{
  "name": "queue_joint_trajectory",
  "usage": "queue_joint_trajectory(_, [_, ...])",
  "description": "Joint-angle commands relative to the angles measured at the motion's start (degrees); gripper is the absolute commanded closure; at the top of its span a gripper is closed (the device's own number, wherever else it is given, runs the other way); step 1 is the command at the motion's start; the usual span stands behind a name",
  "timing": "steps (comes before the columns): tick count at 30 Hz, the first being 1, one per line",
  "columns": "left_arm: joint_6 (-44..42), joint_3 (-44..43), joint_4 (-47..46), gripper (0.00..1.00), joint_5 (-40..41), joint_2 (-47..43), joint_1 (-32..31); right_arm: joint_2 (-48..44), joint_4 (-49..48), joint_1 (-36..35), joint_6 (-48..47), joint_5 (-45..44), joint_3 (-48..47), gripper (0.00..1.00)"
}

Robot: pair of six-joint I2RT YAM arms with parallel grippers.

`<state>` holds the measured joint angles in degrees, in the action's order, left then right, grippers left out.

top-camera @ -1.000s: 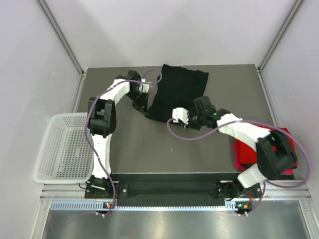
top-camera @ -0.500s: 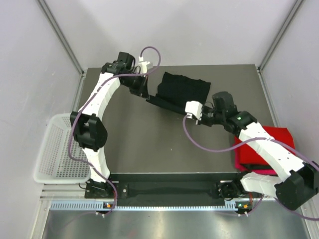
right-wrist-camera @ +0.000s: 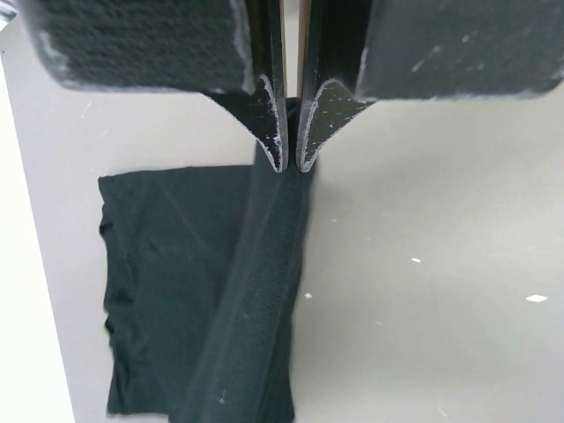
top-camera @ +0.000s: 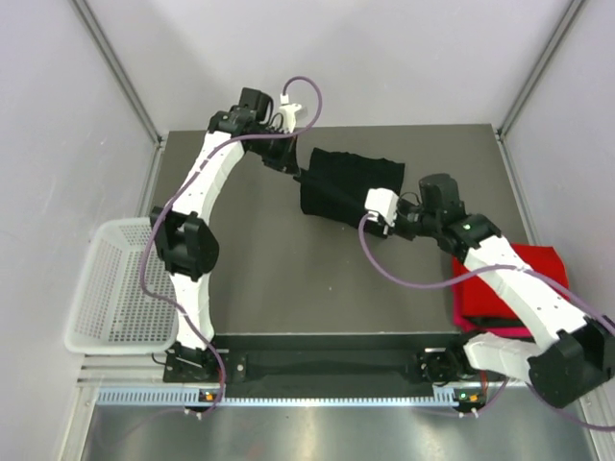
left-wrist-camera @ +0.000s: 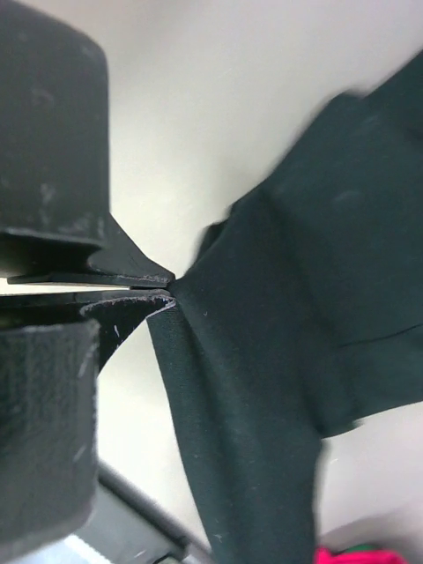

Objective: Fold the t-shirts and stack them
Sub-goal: Fold the tshirt

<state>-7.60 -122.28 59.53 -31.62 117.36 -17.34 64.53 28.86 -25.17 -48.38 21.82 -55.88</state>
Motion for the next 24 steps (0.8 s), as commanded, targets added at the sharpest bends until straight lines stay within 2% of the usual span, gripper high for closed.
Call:
queue_joint_trajectory(1, [-0.8, -9.4, -6.0, 1.0, 3.7, 7.1, 0.8, 4.6, -3.3, 1.6, -2.2, -2.9, -1.3, 1.0])
queue_joint_trajectory(3, [-1.0, -16.6, -5.3, 1.0, 3.7, 10.9, 0.8, 9.1, -6.1, 3.7, -1.7, -2.7, -4.0, 1.0])
queue_joint_trajectory(5, [-1.2, -19.3, -7.0, 1.0, 3.7, 15.1, 0.7, 13.7, -8.5, 6.4, -0.4, -2.1, -6.3, 1.0])
queue_joint_trajectory(12, [-1.7, -18.2, -19.4, 1.0, 8.7, 19.5, 0.7, 26.2, -14.6, 11.9, 2.1, -1.6, -17.2, 1.0])
queue_joint_trajectory(16, [-1.3, -21.4, -25.5, 1.0, 11.0, 23.7, 0.7, 34.3, -17.3, 14.4, 4.4, -2.1, -23.0, 1.0])
queue_joint_trajectory(19, [-0.9, -23.8, -29.3, 1.0, 11.4, 26.4, 0.7, 37.8, -20.1, 15.2, 5.5, -3.2, -25.9, 1.0])
queue_joint_trajectory(24, [-0.7, -22.6, -36.5, 1.0, 12.0, 28.4, 0.3, 40.5, -25.6, 16.1, 8.4, -5.6, -26.7, 1.0])
